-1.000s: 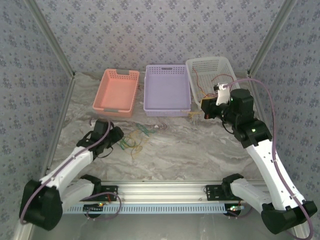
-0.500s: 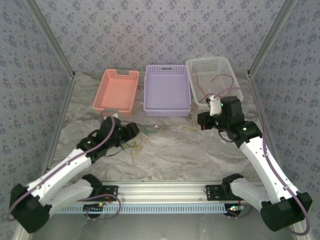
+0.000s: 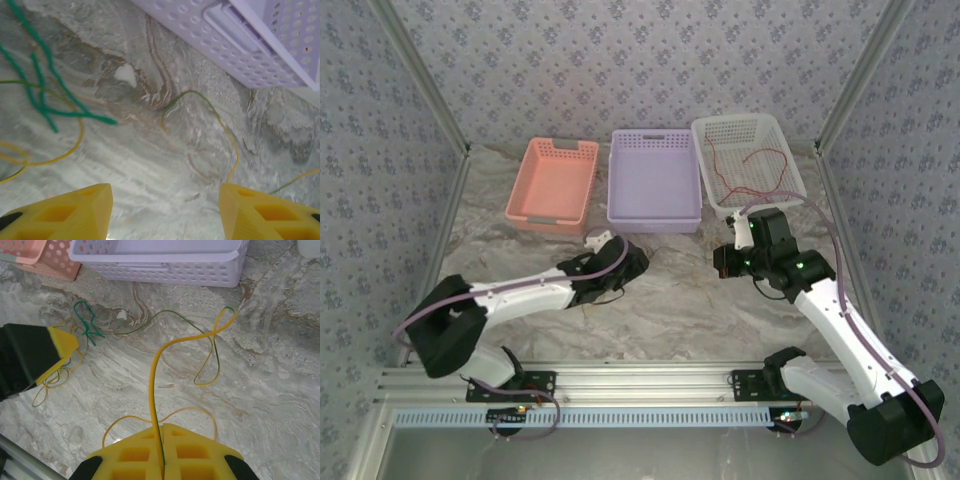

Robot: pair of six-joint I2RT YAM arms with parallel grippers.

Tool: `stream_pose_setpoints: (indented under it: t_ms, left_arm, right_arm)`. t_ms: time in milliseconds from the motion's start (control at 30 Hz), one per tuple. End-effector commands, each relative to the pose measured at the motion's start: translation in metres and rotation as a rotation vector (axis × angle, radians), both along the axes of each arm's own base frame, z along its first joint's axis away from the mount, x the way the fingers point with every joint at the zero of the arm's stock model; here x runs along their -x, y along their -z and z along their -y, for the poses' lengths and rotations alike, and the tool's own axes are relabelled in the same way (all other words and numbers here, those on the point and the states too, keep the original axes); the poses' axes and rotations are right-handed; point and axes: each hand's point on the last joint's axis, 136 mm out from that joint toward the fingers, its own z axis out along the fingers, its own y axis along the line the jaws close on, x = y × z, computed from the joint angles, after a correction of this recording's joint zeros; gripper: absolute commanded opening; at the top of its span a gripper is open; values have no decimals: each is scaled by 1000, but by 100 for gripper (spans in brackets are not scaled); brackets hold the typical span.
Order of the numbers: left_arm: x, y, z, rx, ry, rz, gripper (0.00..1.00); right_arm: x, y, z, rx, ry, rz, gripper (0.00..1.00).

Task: Untangle the cables

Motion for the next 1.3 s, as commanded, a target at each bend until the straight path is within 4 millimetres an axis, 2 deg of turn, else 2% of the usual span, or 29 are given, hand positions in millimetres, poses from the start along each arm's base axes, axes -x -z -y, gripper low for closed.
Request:
stream_pose_setpoints:
  t_ms: [0,133,300,533,733,800,867,900,1000,1133,1267]
  left_arm:
    - [-20,-12,17,17,-57,26,58]
    - [-25,8,25,-13,-55,-5,57]
    - [-35,26,37,-29,-42,-25,52]
    - [-44,51,36,-60,-56,-51,42]
    - [-59,53,32,-66,-65,-27,24]
    - [-65,52,35,-62,-51,-16,14]
    - [-71,50,38,-42,-34,-11,0]
    - [-72,48,37,-32,-34,-11,0]
    - [-76,14,35,5,-27,55,0]
    - [-83,-74,32,54,10,182,0]
    - [-97,-153,14,89,35,265,0]
  right_arm:
    - [2,0,5,14,31,-10,0]
    - [2,0,5,16,28,-7,0]
    - [0,-1,5,16,27,-2,0]
    - [0,-1,5,14,25,0,0]
    - [-1,0,4,9,23,-3,0]
    - [-1,1,4,9,22,-5,0]
    - [-1,1,4,7,23,-6,0]
    - [0,1,4,8,21,-7,0]
    - [1,0,4,3,18,-5,0]
    - [2,-4,1,-9,4,1,0]
    - [5,-13,-6,-39,-31,25,0]
